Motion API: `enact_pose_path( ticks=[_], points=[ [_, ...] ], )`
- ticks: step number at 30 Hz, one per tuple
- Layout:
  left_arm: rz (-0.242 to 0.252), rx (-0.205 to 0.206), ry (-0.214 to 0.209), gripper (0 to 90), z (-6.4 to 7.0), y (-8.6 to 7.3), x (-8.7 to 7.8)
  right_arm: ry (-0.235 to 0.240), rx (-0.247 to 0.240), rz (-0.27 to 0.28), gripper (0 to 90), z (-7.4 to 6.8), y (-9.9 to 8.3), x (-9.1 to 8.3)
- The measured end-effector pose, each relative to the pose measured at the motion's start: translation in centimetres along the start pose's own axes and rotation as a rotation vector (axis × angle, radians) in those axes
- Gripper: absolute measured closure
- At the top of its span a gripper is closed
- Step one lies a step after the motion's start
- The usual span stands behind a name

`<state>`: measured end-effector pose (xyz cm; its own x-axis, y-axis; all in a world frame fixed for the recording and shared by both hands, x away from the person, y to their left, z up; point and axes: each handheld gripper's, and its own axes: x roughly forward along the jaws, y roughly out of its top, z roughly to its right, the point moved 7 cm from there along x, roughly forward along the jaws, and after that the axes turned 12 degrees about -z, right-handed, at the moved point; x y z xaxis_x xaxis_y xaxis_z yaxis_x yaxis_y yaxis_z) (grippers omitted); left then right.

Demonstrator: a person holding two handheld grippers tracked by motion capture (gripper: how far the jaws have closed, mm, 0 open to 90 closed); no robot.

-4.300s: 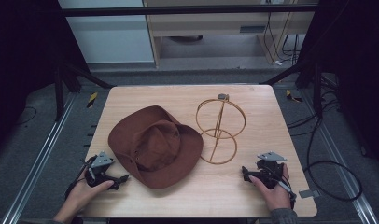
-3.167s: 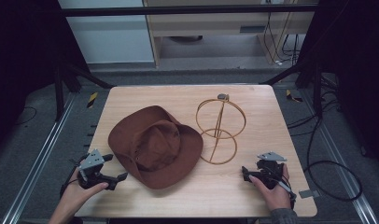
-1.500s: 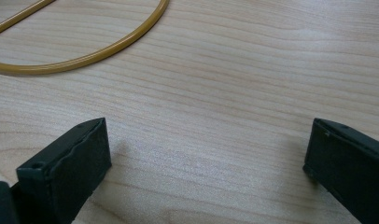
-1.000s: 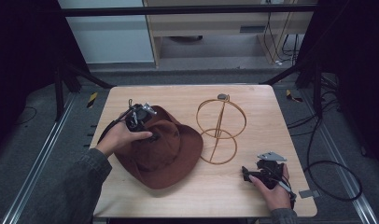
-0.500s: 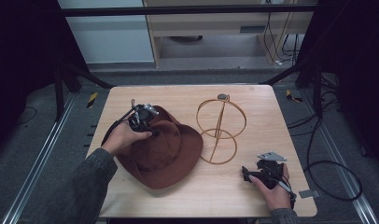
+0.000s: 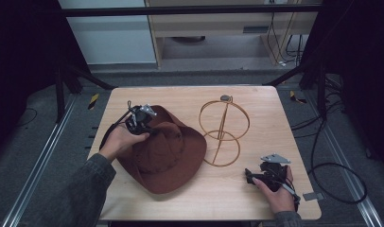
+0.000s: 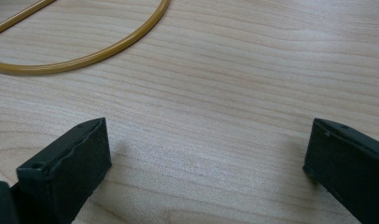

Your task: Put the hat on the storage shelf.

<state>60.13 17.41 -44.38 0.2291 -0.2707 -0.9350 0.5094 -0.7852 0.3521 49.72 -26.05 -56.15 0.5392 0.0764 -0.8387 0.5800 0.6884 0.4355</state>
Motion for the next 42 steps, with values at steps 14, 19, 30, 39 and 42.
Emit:
enact_pose_path(
  ticks=[14, 19, 30, 39, 42],
  points=[
    [0.081, 0.017, 0.048, 87.6, 0.2, -1.6, -5.5, 0.001, -0.001, 0.001, 0.5, 0.0, 0.0, 0.0],
    [0.114, 0.018, 0.064, 87.7, 0.5, -2.5, -7.6, 0.001, 0.000, 0.001, 0.5, 0.0, 0.0, 0.0],
    [0.168, 0.033, 0.088, 88.0, 1.2, -3.4, -11.8, 0.001, -0.001, 0.001, 0.5, 0.0, 0.0, 0.0],
    [0.231, 0.033, 0.094, 88.2, 2.3, -4.5, -13.9, 0.001, 0.000, 0.001, 0.5, 0.0, 0.0, 0.0],
    [0.249, 0.026, 0.096, 88.3, 2.4, -4.7, -14.4, 0.001, 0.000, 0.001, 0.5, 0.0, 0.0, 0.0]
  ],
)
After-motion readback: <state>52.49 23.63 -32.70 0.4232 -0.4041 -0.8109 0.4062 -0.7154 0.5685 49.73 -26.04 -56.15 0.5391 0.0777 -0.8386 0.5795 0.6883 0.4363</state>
